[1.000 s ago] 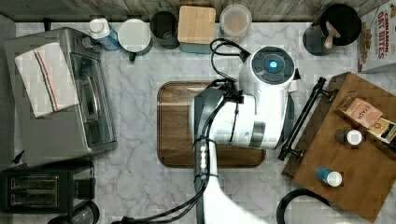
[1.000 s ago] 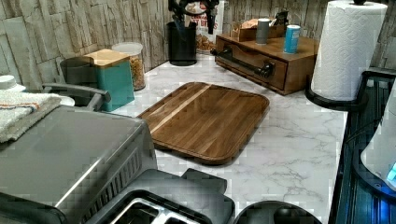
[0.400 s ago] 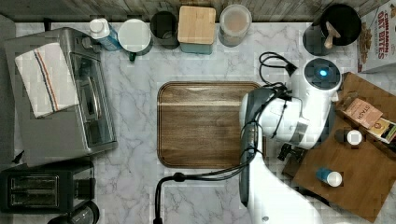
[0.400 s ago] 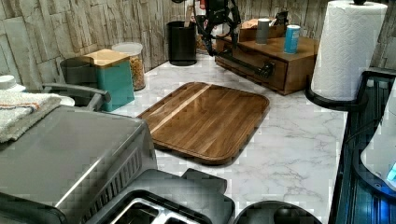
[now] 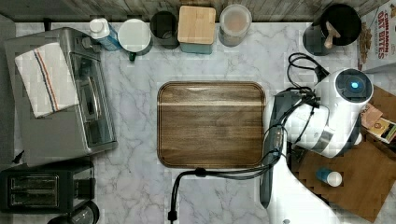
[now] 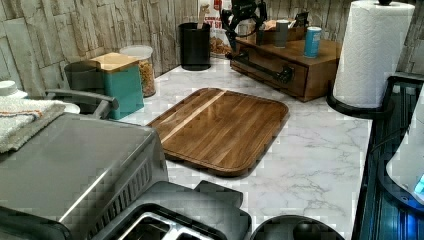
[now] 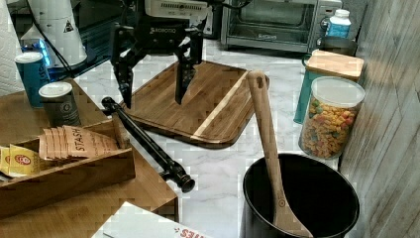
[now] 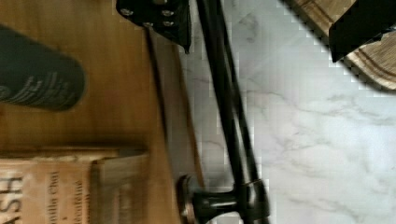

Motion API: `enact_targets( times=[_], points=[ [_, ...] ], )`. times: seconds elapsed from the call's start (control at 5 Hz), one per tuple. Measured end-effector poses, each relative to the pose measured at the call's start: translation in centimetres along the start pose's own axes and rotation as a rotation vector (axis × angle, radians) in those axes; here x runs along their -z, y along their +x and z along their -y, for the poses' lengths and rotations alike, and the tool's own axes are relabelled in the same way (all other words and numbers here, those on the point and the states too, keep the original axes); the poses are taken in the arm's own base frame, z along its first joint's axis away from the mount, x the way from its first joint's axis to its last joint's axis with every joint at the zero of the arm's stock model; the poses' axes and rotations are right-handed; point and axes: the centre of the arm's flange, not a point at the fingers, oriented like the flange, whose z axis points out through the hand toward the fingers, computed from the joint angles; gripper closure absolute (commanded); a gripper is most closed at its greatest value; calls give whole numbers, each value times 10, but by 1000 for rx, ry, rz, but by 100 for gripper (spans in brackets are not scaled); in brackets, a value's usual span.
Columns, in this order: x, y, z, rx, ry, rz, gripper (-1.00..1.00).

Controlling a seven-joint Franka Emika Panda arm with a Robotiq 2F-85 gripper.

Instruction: Open the drawer.

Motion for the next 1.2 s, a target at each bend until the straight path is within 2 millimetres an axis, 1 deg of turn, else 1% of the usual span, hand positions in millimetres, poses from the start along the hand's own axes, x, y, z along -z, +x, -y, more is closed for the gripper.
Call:
enact_targets(
  times=[0.2,0.6,1.0,1.2],
  points=[
    [-2,8,-1,-5,-7,2,-100],
    [1,10,14,104,-108,-74,-100],
    [0,8,21,115,-102,-71,-100],
    [1,11,23,119,-83,-121,-100]
  ],
)
